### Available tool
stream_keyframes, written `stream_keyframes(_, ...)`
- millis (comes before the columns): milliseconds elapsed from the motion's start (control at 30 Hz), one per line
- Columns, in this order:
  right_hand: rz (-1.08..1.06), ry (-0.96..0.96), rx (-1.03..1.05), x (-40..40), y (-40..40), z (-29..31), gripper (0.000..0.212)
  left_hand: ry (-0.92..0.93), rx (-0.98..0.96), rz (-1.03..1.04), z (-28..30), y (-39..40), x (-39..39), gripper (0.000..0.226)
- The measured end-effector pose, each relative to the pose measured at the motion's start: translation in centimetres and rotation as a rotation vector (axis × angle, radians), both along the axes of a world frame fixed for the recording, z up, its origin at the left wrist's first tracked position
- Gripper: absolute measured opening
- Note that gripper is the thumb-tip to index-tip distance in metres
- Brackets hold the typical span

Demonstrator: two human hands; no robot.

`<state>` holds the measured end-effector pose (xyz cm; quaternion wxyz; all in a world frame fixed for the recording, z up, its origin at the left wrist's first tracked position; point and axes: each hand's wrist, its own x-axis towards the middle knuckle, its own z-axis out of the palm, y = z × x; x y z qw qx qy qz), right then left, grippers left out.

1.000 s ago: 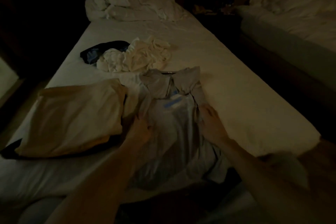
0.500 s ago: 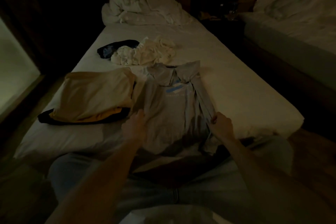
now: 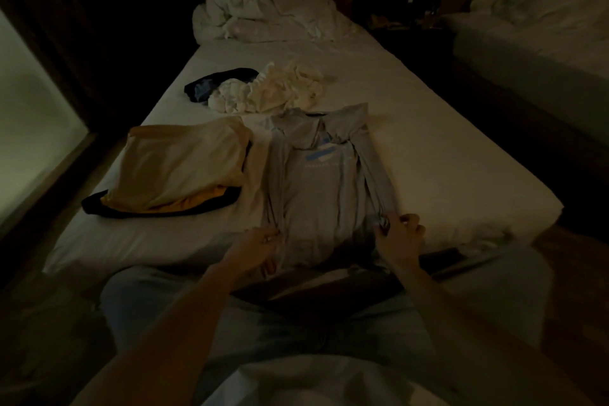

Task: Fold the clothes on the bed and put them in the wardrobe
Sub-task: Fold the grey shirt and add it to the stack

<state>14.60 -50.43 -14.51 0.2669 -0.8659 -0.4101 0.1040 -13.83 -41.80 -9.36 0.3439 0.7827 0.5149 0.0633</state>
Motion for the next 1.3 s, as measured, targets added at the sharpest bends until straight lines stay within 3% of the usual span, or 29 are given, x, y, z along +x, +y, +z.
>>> stream_keyframes(100,-0.024,0.048,0.014,-0.3,-0.3,-1.0,0.035,0.089,0.045,-0.091,-0.3,0.5,-1.1,0.035)
stream_keyframes(233,0.049,0.157,0.072,-1.2,-1.3,-1.9,0.064,0.306,0.475,-0.234,-1.3,1.3,-1.6,0.034)
stream_keyframes(400,0.177,0.165,0.17,-1.1,-2.3,-1.9,0.075,0.538,0.54,-0.364,-2.9,1.2,-0.1,0.086)
stream_keyframes(500,0.202,0.195,0.213,-1.2,-2.9,-1.3,0.068,0.611,0.604,-0.379,-3.6,0.6,0.5,0.101)
stream_keyframes(600,0.192,0.174,0.277,-1.5,-3.1,-0.5,0.045,0.613,0.64,-0.379,-3.6,0.8,0.4,0.093)
stream_keyframes(767,0.176,0.182,0.301,-2.2,-1.8,0.6,0.005,0.497,0.651,-0.366,-3.8,0.6,0.9,0.053)
stream_keyframes(867,0.135,0.415,0.319,-1.9,-1.2,1.9,0.035,0.473,0.679,-0.482,-3.4,0.8,1.4,0.035)
stream_keyframes(933,0.133,0.606,0.289,-1.5,-1.3,2.5,0.044,0.428,0.727,-0.585,-3.2,0.6,1.4,0.034)
stream_keyframes(967,0.153,0.659,0.272,-1.3,-1.4,3.0,0.044,0.35,0.682,-0.53,-3.2,0.5,1.1,0.037)
stream_keyframes(1033,0.227,0.578,0.247,-1.2,-1.9,3.7,0.037,0.205,0.614,-0.435,-3.2,0.4,0.4,0.046)
stream_keyframes(1100,0.292,0.466,0.232,-1.0,-2.4,3.2,0.032,0.193,0.571,-0.435,-3.1,0.2,-0.4,0.048)
stream_keyframes(1300,0.213,0.44,0.213,-0.8,-2.5,1.2,0.021,0.574,0.689,-0.691,-2.4,0.8,-1.1,0.064)
